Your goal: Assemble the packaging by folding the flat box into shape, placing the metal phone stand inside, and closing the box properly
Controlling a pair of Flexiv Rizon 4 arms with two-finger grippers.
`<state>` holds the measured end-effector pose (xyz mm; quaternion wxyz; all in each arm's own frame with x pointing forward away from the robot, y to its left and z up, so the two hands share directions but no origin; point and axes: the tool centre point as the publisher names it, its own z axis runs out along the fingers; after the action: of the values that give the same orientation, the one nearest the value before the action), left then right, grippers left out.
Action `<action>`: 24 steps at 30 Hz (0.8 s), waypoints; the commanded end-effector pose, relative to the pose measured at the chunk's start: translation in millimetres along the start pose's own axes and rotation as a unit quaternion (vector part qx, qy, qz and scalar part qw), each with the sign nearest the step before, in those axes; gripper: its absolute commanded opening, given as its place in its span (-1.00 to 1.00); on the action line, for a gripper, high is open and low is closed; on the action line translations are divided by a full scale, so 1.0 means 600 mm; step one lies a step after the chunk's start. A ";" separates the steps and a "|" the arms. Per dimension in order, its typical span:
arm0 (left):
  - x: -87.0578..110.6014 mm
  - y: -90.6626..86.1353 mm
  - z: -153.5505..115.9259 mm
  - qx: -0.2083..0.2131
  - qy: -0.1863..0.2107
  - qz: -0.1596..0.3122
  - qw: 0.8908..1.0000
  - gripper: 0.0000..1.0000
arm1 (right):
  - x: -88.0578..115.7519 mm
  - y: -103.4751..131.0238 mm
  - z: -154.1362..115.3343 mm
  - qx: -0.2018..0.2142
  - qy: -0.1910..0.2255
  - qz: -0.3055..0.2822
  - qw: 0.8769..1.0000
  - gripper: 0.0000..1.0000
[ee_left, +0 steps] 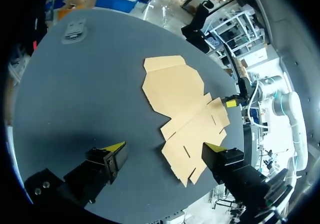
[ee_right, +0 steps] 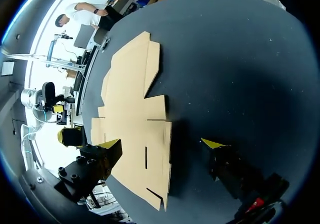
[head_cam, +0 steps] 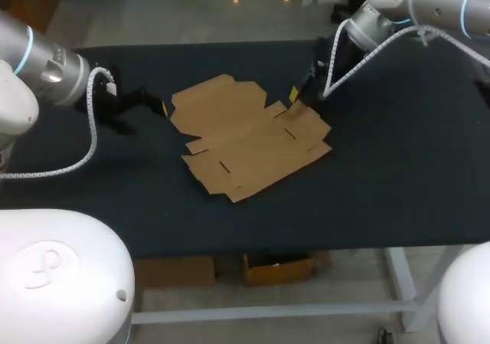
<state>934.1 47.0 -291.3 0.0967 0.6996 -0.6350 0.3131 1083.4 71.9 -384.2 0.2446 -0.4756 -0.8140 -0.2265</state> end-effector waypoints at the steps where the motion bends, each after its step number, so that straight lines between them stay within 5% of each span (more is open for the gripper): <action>1: 0.002 0.001 0.001 -0.002 -0.005 -0.001 1.000 1.00 | 0.003 0.007 0.003 0.042 -0.006 0.005 0.999 0.29; 9: -0.002 0.004 0.001 -0.005 -0.008 -0.004 1.000 1.00 | -0.008 -0.009 0.015 0.074 -0.015 0.020 0.997 -0.19; 21: -0.005 0.011 0.003 -0.005 -0.005 -0.009 1.000 1.00 | -0.011 -0.018 0.037 0.109 -0.027 0.040 0.993 -0.31; 24: -0.006 0.014 0.002 -0.005 -0.006 -0.011 1.000 1.00 | -0.008 -0.017 0.042 0.109 -0.025 0.044 0.993 -0.67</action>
<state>928.7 48.6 -297.1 0.1026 0.7059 -0.6305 0.3060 1066.6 77.0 -406.1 0.2660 -0.4953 -0.8153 -0.1386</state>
